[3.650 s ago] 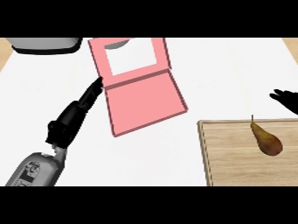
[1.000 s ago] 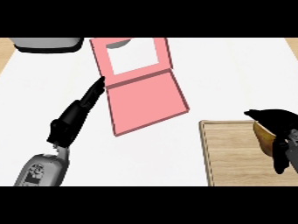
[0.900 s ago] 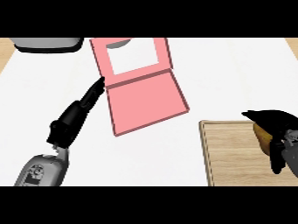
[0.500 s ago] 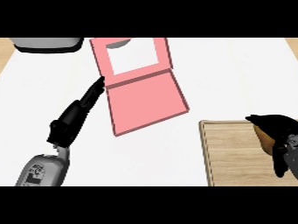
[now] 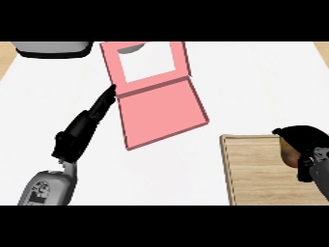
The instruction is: Pick the pear from the tray and place it in the cardboard box
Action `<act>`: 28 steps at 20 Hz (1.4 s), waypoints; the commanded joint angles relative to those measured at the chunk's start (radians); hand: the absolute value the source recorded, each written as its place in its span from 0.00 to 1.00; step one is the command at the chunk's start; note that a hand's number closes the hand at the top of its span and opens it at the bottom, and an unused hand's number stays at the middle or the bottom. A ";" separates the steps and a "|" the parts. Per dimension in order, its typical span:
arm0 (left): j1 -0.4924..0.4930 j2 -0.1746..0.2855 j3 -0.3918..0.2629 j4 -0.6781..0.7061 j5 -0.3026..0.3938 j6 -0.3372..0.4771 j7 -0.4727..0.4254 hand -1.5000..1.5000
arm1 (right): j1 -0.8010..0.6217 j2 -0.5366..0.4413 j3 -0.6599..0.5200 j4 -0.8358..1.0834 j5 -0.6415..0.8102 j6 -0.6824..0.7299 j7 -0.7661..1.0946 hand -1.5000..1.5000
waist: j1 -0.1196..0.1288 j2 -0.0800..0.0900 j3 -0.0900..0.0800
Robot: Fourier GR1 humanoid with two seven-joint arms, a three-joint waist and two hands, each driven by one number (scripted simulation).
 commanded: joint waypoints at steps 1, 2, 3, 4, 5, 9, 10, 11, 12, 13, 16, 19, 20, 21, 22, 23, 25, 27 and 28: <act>0.030 -0.038 -0.038 0.050 -0.055 0.031 -0.061 0.50 | 0.017 -0.010 0.027 0.041 0.030 0.024 -0.060 1.00 | -0.003 0.005 0.005; -0.048 -0.011 0.014 0.106 -0.032 0.010 -0.073 0.50 | -0.017 0.032 0.042 0.153 0.064 -0.073 -0.089 1.00 | 0.001 0.007 0.006; -0.054 0.036 0.065 0.019 0.039 -0.052 0.024 0.50 | -0.002 -0.027 -0.001 0.075 0.046 -0.047 -0.118 1.00 | -0.002 0.004 0.005; 0.071 0.003 -0.007 -0.082 -0.006 -0.021 -0.002 0.50 | -0.025 -0.013 0.011 0.093 0.070 -0.048 -0.129 1.00 | 0.003 0.003 0.005; 0.031 -0.015 0.008 -0.005 -0.010 -0.004 -0.015 0.50 | 0.029 -0.007 0.015 0.073 0.089 -0.113 -0.136 1.00 | -0.002 0.004 0.005; -0.071 -0.031 0.027 0.059 -0.022 0.007 0.016 0.50 | 0.014 -0.002 0.019 0.048 0.140 -0.157 -0.155 1.00 | -0.006 0.004 0.005; 0.059 -0.023 0.003 0.035 -0.029 0.002 -0.089 0.50 | 0.031 0.063 0.038 -0.074 0.098 -0.163 -0.128 1.00 | -0.009 0.001 0.005; 0.011 -0.009 0.023 0.025 -0.012 -0.006 -0.017 0.50 | 0.045 0.180 0.098 -0.123 0.116 -0.232 -0.083 1.00 | -0.013 -0.003 0.005; -0.027 -0.024 0.023 0.016 -0.010 0.005 0.005 0.50 | 0.036 0.229 0.140 -0.159 0.123 -0.287 -0.111 1.00 | -0.014 -0.005 0.006; 0.005 -0.020 0.006 0.029 -0.020 -0.006 -0.024 0.50 | 0.018 0.325 0.184 -0.176 0.129 -0.326 -0.097 1.00 | 0.009 -0.003 0.007; 0.012 -0.026 -0.008 0.015 -0.015 -0.015 -0.011 0.50 | -0.006 0.469 0.285 -0.285 0.164 -0.399 -0.071 1.00 | 0.022 -0.011 0.007; -0.020 -0.050 -0.015 0.019 -0.026 0.008 0.014 0.50 | 0.016 0.546 0.405 -0.375 0.246 -0.498 0.042 1.00 | -0.003 -0.008 0.006; 0.005 -0.029 0.000 0.037 -0.036 0.011 -0.024 0.50 | 0.056 0.548 0.475 -0.400 0.273 -0.555 0.093 1.00 | -0.002 -0.006 0.005; 0.015 -0.012 0.018 -0.003 -0.015 -0.003 -0.002 0.50 | 0.076 0.549 0.508 -0.453 0.302 -0.545 0.140 1.00 | -0.003 -0.009 0.005; 0.001 -0.024 0.014 0.001 -0.015 0.002 0.003 0.50 | 0.087 0.551 0.542 -0.514 0.321 -0.526 0.167 1.00 | -0.011 -0.007 0.005; 0.027 0.004 0.020 -0.033 -0.005 -0.022 0.000 0.50 | 0.116 0.552 0.575 -0.528 0.336 -0.571 0.189 1.00 | -0.005 -0.006 0.005; 0.015 -0.027 0.000 0.034 -0.036 0.002 -0.042 0.50 | 0.119 0.553 0.676 -0.624 0.333 -0.525 0.278 1.00 | -0.011 -0.002 0.005; -0.010 -0.016 0.022 0.062 -0.035 0.000 -0.058 0.50 | 0.192 0.544 0.703 -0.731 0.378 -0.468 0.268 1.00 | -0.016 0.000 0.005; -0.033 -0.025 0.023 0.012 -0.011 -0.007 0.006 0.50 | 0.122 0.554 0.673 -0.806 0.330 -0.375 0.299 1.00 | -0.011 -0.001 0.005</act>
